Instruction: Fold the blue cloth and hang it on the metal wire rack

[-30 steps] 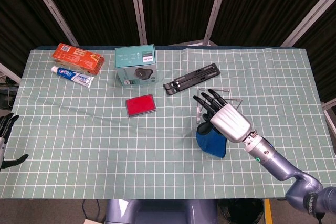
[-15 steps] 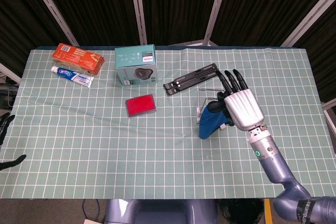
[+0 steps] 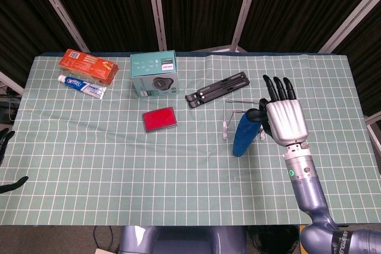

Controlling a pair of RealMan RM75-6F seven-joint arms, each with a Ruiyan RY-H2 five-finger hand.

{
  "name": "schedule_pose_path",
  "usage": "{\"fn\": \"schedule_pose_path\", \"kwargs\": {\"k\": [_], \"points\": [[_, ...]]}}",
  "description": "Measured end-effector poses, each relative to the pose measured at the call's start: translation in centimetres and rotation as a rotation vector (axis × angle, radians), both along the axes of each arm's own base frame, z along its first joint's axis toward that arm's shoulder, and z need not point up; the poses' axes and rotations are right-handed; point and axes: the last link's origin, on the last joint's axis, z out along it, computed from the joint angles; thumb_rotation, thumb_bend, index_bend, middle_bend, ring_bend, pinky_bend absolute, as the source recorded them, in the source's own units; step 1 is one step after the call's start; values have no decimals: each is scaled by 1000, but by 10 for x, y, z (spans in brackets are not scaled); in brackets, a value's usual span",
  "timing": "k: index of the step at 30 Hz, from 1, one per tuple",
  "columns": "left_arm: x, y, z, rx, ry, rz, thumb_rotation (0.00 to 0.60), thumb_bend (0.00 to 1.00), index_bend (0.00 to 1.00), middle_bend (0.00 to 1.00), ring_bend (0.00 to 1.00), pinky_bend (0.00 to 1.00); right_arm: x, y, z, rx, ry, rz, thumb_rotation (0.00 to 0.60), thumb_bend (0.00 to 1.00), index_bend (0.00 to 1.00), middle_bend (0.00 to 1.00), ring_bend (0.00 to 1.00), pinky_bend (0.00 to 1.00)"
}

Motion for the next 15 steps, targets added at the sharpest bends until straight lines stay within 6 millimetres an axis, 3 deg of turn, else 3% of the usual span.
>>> {"fn": "schedule_pose_path", "kwargs": {"k": [15], "points": [[-7,6,0,4,3,34,600,0,0,0,0,0,10,-40,-9,-111,-41,-144,600,549,755,34,0,0]]}}
